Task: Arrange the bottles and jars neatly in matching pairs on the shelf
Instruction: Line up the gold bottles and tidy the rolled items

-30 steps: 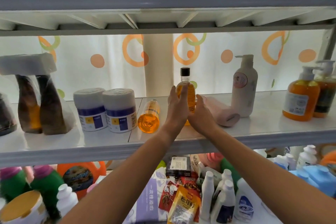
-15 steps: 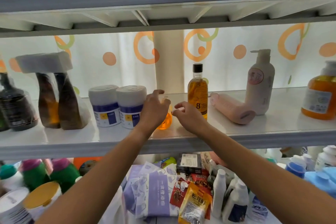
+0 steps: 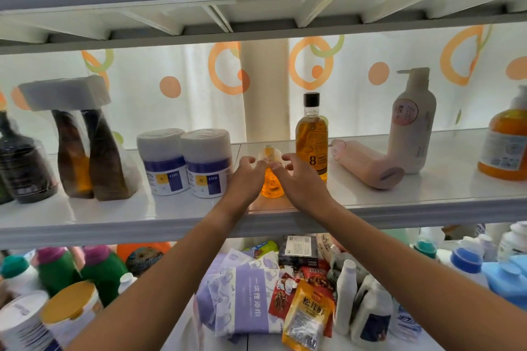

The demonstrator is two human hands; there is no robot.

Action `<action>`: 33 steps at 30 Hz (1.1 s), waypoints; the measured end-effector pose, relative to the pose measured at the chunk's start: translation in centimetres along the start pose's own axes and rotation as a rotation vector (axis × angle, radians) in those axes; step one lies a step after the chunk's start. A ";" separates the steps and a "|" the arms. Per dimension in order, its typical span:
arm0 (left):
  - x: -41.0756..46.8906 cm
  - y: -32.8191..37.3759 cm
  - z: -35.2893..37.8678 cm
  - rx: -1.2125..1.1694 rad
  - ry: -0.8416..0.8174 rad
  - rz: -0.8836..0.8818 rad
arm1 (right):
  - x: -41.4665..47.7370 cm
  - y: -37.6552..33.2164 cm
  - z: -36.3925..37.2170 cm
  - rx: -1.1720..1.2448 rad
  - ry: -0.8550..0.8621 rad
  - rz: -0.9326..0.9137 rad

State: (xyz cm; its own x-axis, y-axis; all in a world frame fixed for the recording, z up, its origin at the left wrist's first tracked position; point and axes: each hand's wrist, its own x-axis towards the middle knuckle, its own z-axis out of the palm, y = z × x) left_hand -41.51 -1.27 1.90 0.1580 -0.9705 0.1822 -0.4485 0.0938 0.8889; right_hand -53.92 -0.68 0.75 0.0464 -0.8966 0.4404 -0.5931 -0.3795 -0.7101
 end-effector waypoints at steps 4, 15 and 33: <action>-0.3 0.3 0.1 0.004 -0.003 0.036 | 0.1 0.2 0.4 -0.038 0.022 -0.045; -0.9 -0.3 0.3 -0.038 0.104 0.184 | -0.8 1.0 0.5 -0.021 0.094 -0.215; -1.3 -1.8 -0.1 -0.128 0.050 0.370 | -1.3 0.7 0.2 -0.083 0.069 -0.295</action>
State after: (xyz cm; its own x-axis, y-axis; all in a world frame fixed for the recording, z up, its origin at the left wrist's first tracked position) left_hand -40.77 -0.14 0.10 0.0503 -0.8539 0.5180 -0.3701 0.4658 0.8038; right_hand -54.20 0.20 -0.45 0.1739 -0.7317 0.6591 -0.6261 -0.5988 -0.4995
